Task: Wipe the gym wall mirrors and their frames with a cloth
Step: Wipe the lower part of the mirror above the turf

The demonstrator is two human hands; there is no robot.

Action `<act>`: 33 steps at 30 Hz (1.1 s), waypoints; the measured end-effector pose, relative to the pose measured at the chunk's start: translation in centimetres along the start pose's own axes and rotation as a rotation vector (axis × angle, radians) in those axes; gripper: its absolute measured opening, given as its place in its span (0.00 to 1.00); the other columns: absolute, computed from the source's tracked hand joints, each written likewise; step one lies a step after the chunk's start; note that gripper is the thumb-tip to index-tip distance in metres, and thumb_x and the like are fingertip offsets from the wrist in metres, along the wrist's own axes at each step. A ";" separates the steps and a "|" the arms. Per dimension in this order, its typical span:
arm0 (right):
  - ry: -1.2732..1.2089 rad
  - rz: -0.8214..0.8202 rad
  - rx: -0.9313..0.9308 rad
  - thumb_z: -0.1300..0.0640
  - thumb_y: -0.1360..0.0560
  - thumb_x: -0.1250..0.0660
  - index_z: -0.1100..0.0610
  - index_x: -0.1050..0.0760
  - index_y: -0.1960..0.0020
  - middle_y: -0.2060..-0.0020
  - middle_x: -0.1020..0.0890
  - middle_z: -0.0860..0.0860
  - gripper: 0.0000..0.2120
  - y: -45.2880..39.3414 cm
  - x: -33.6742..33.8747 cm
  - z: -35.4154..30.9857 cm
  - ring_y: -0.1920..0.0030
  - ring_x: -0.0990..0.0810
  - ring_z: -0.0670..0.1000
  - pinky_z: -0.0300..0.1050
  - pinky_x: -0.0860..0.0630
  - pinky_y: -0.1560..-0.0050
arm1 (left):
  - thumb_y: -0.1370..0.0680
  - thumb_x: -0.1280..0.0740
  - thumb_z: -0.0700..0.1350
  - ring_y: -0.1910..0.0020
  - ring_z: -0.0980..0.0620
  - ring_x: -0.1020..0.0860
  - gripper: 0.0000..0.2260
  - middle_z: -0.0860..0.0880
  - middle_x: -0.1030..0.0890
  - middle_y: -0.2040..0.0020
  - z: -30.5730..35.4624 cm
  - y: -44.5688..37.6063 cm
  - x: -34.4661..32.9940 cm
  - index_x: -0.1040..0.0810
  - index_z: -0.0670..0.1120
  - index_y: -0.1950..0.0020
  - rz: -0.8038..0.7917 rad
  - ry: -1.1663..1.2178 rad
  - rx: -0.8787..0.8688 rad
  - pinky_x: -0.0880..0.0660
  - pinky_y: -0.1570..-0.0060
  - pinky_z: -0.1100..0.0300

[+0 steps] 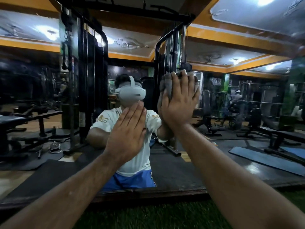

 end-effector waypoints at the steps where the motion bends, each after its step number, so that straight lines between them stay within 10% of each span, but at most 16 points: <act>1: -0.021 0.005 -0.002 0.46 0.18 0.43 0.52 0.35 0.19 0.18 0.38 0.55 0.29 -0.1 -0.3 -1.4 0.17 0.45 0.59 0.66 0.52 0.19 | 0.17 0.44 0.48 0.20 0.43 0.42 0.27 0.38 0.39 0.20 -0.4 -0.1 0.3 0.39 0.37 0.20 0.028 0.017 -0.001 0.45 0.21 0.47; 8: 0.012 -0.185 0.665 0.43 0.15 0.43 0.53 0.27 0.23 0.21 0.33 0.56 0.25 5.3 0.9 0.8 0.18 0.39 0.58 0.67 0.46 0.20 | 0.17 0.42 0.51 0.18 0.42 0.50 0.31 0.38 0.47 0.18 -0.8 0.8 0.1 0.44 0.37 0.19 0.017 0.036 0.136 0.50 0.20 0.45; 14: -0.039 -0.024 -0.046 0.42 0.18 0.47 0.51 0.34 0.19 0.18 0.38 0.54 0.29 4.1 0.3 -0.9 0.16 0.48 0.56 0.65 0.52 0.19 | 0.17 0.43 0.52 0.18 0.42 0.50 0.30 0.38 0.48 0.18 -0.8 1.1 -0.3 0.44 0.36 0.19 0.045 0.029 0.122 0.50 0.20 0.44; 20: -0.012 -0.167 0.576 0.44 0.13 0.46 0.53 0.27 0.24 0.21 0.32 0.56 0.24 9.1 1.4 1.2 0.19 0.38 0.57 0.67 0.44 0.21 | 0.17 0.45 0.50 0.18 0.43 0.51 0.30 0.39 0.48 0.17 -0.3 1.4 -0.4 0.44 0.38 0.18 0.024 0.074 0.140 0.49 0.20 0.43; 26: -0.015 -0.031 -0.050 0.45 0.17 0.46 0.54 0.33 0.20 0.18 0.37 0.57 0.28 11.0 0.8 0.6 0.17 0.45 0.59 0.67 0.49 0.20 | 0.17 0.38 0.50 0.18 0.41 0.48 0.31 0.37 0.45 0.18 0.4 5.5 -1.2 0.43 0.35 0.20 0.012 0.057 0.127 0.42 0.23 0.39; 33: 0.047 -0.224 0.534 0.46 0.17 0.36 0.53 0.31 0.22 0.20 0.34 0.57 0.26 15.7 1.6 2.8 0.18 0.39 0.59 0.68 0.42 0.22 | 0.17 0.39 0.52 0.19 0.38 0.47 0.32 0.35 0.47 0.18 1.0 9.2 -2.5 0.44 0.35 0.19 -0.052 0.063 0.100 0.38 0.26 0.37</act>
Point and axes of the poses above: each hand's wrist, its own y-axis away from the middle knuckle, its own x-axis out of the back of the hand, z = x × y, the point moved 2 cm from there along -y, towards the middle knuckle
